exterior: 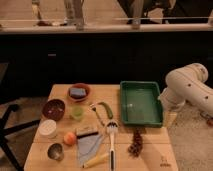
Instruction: Place pepper in purple bowl
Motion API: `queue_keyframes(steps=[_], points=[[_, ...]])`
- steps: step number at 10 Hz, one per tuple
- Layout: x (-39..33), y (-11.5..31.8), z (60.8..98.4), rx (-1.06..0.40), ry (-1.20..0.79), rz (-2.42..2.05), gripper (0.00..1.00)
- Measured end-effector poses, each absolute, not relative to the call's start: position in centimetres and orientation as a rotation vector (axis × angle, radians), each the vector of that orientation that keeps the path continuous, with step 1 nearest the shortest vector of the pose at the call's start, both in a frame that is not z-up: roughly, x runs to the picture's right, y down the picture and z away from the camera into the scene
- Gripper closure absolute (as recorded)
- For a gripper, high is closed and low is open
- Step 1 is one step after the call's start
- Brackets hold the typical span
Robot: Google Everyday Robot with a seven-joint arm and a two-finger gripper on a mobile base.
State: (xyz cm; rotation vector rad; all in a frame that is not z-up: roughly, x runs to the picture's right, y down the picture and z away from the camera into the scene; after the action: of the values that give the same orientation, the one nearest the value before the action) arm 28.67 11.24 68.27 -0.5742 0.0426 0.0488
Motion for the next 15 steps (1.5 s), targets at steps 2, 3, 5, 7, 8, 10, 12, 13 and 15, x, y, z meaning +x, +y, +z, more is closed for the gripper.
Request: queue_keyframes(steps=[2, 3, 5, 7, 8, 10, 12, 13, 15], points=[[28.7, 11.2, 68.3, -0.574, 0.043, 0.049, 0.2], [28.7, 11.2, 68.3, -0.574, 0.043, 0.049, 0.2], [28.7, 11.2, 68.3, -0.574, 0.043, 0.049, 0.2], [28.6, 11.3, 68.3, -0.57, 0.041, 0.046, 0.2], [28.0, 11.3, 68.1, -0.559, 0.041, 0.033, 0.2], [25.7, 11.5, 67.8, -0.547, 0.041, 0.022, 0.2], [21.9, 11.8, 67.2, -0.534, 0.026, 0.011, 0.2], [20.6, 11.9, 67.1, -0.528, 0.019, 0.017, 0.2], [18.4, 12.3, 67.0, -0.534, -0.024, 0.077, 0.2]])
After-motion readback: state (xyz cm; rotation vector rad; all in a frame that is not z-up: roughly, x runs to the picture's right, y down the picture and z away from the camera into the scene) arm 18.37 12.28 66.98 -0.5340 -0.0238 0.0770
